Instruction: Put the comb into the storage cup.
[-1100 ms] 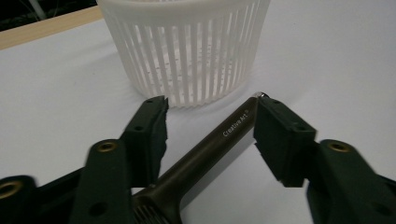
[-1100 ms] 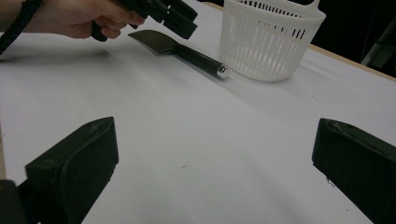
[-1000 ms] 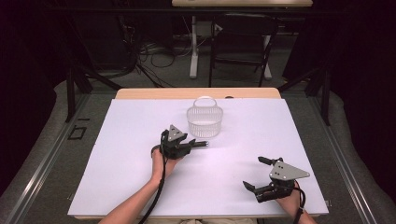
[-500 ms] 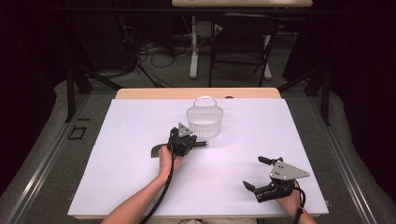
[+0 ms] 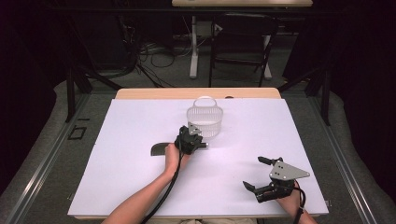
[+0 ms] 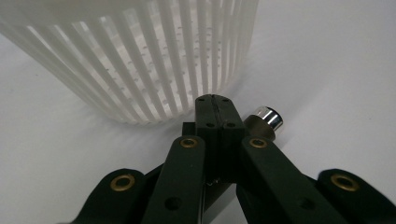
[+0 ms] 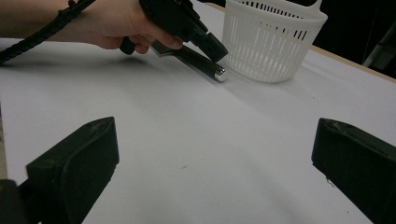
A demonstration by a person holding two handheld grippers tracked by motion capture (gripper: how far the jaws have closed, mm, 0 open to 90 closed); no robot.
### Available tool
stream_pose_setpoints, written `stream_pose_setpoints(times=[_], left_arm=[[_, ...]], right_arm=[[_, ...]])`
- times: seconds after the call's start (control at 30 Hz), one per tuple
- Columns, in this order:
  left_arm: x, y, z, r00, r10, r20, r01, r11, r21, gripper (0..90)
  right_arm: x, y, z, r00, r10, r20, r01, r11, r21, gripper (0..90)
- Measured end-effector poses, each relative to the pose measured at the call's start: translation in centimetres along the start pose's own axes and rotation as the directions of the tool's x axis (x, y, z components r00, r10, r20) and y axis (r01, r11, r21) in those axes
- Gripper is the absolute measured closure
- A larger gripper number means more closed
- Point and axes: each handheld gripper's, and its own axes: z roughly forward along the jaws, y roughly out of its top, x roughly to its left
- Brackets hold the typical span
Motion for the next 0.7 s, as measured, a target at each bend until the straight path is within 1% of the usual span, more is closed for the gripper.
stream_pose_setpoints(times=[0.07,0.13,0.2,0.3,0.37,0.57,0.7], left_arm=[[-0.1,0.0,0.0,1.0,0.003,0.008,-0.003,0.9999,0.012,90.0],[-0.2,-0.1,0.0,0.9999,-0.001,0.016,0.0,0.9999,0.014,90.0],[-0.3,-0.2,-0.1,0.9997,0.011,0.022,-0.011,0.9998,0.016,90.0],[-0.5,-0.4,-0.3,0.999,0.015,0.041,-0.016,0.9994,0.031,90.0],[-0.6,-0.5,-0.4,0.9987,0.022,0.046,-0.023,0.9991,0.035,90.0],[-1.0,-0.9,-1.2,0.9972,0.042,0.061,-0.045,0.9981,0.043,90.0],[-0.9,-1.3,-1.7,0.9961,0.046,0.075,-0.05,0.9974,0.052,90.0]], right_arm=[[0.0,0.0,0.0,1.0,-0.001,0.001,0.001,1.0,-0.001,0.3],[0.0,0.0,0.0,1.0,-0.001,0.002,0.001,1.0,-0.001,0.3],[0.0,0.0,0.0,1.0,0.0,0.002,0.0,1.0,-0.001,0.3],[0.0,0.0,0.0,1.0,0.0,0.002,0.0,1.0,0.0,0.3],[0.0,0.0,0.0,1.0,0.0,0.003,0.0,1.0,0.0,0.3],[0.0,0.0,0.0,1.0,-0.001,0.003,0.001,1.0,0.001,0.3],[0.0,0.0,-0.1,1.0,-0.001,0.004,0.001,1.0,0.0,0.3]])
